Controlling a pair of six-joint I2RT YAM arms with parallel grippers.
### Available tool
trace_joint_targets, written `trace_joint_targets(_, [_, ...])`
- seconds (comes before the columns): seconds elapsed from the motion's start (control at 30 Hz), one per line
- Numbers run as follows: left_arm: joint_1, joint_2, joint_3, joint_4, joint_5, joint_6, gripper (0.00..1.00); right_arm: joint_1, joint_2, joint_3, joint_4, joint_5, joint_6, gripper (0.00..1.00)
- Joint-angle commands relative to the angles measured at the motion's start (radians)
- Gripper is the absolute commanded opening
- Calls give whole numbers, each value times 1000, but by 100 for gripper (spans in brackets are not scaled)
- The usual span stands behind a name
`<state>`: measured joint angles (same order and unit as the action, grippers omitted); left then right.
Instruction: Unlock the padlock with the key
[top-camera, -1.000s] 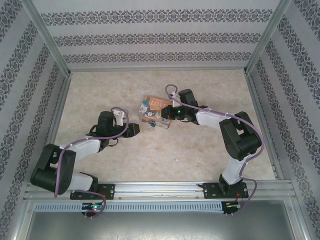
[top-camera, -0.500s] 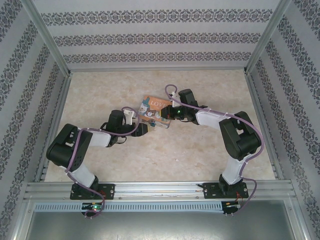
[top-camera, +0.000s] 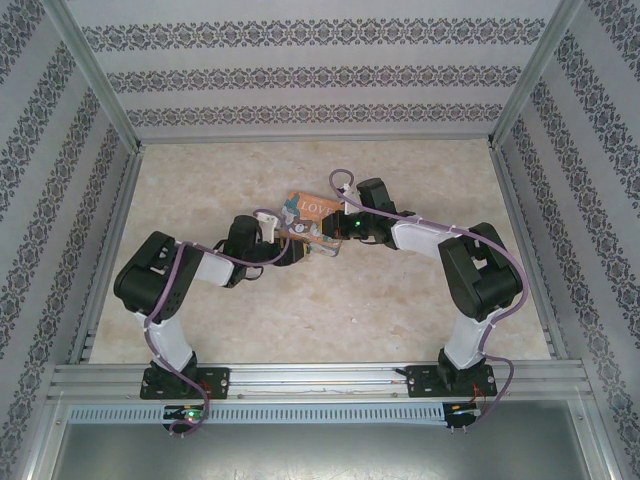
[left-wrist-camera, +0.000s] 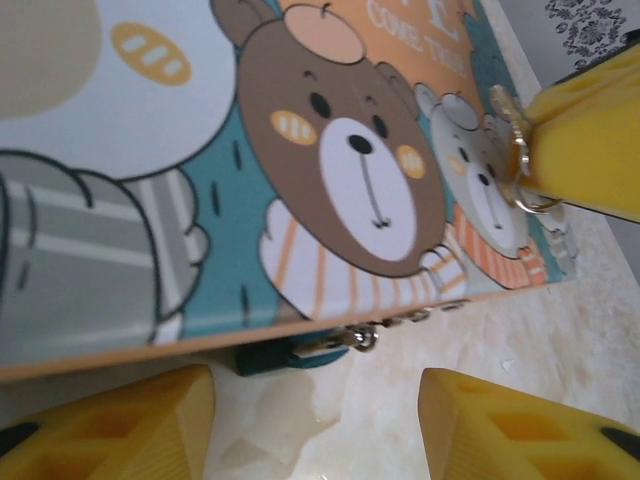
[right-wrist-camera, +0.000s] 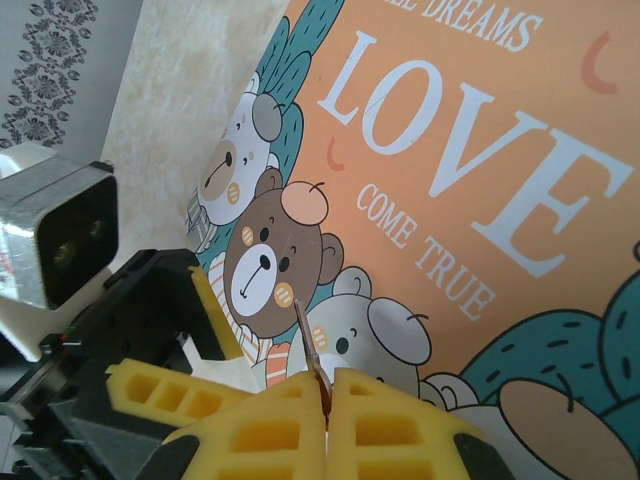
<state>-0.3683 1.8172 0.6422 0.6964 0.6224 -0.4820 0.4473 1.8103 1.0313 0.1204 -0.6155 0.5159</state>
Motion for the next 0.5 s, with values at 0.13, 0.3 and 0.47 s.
trace_joint_targets(0.13, [-24,51,38,95,-15,9,53,1,36,-12,-112,33,-30,0])
trace_joint_targets(0.3, [-40,53,33,90,-21,-1,52,1,38,-12,-114,33,-31,0])
trace_joint_targets(0.47, [-58,51,24,93,-25,-12,51,0,39,-13,-114,31,-31,0])
